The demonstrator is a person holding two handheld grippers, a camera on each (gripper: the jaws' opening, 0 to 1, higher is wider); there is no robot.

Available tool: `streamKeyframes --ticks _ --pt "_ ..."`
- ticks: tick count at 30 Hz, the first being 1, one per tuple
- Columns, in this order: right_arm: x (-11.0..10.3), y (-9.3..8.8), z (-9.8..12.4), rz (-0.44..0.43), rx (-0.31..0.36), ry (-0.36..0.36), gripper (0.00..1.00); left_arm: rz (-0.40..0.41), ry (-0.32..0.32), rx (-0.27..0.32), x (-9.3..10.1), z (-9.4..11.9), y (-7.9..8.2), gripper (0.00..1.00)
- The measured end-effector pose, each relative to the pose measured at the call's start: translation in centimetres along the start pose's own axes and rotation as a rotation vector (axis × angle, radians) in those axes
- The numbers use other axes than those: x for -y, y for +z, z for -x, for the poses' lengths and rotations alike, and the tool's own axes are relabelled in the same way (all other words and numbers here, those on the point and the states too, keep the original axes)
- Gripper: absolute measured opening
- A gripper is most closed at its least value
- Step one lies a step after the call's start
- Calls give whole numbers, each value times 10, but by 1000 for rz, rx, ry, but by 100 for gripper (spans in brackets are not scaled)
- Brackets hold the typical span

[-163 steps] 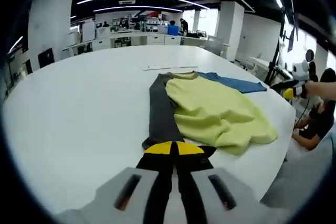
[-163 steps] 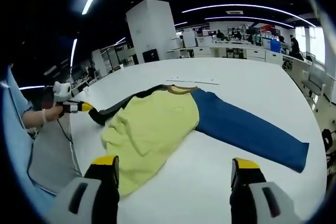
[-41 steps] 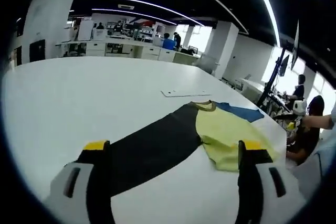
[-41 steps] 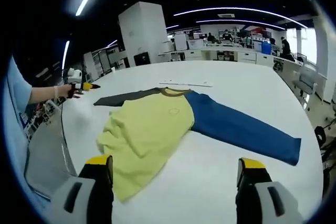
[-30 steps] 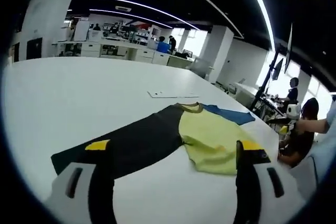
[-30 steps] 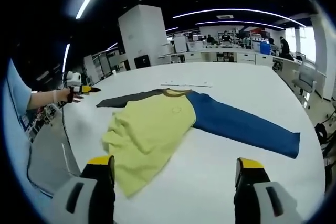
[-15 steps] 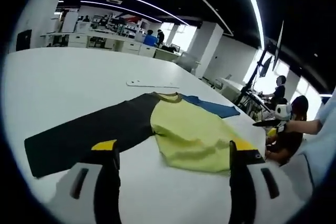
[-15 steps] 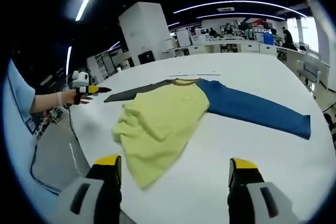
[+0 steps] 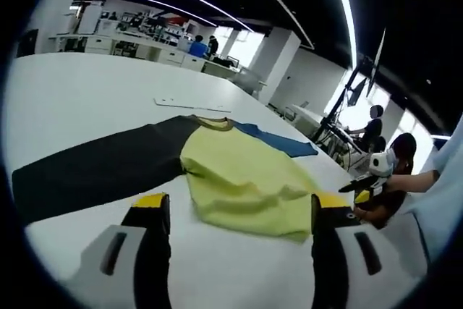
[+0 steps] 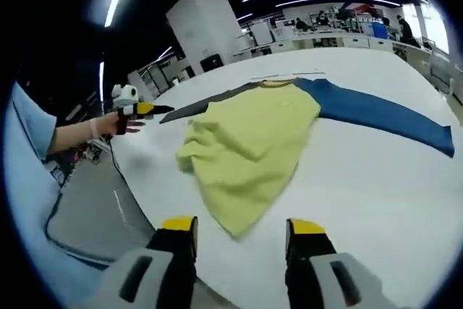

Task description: Fold the garment on the visible template until the final outline fits inside the template.

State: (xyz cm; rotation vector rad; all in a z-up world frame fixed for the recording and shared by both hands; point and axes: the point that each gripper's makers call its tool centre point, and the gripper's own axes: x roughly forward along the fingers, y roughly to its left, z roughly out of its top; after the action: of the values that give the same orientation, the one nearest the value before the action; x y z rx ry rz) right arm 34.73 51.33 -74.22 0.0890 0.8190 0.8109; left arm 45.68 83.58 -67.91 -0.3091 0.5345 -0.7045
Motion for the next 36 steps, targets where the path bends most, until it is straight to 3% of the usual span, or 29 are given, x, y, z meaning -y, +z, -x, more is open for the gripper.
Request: streamKeyframes --ticks 4,21,24,29,32,36 --pt "-6 -8 -6 -12 -21 15 40 6 -5 -1 1 0 -5 75" --pt "-9 -10 -22 -54 -37 15 29 29 -33 -7 10 3 -15 69" --pt "-9 -10 -25 -59 -37 3 24 64 -37 -29 12 1 -23 66" --pt "-4 -10 -28 -84 -29 -19 13 118 -39 -63 16 -7 -38 50" --pt "4 -8 -29 -151 -9 -35 6 142 -46 -96 21 -16 -49 48" --pt "4 -6 -28 -173 0 -43 0 193 -45 -138 25 -28 -62 44"
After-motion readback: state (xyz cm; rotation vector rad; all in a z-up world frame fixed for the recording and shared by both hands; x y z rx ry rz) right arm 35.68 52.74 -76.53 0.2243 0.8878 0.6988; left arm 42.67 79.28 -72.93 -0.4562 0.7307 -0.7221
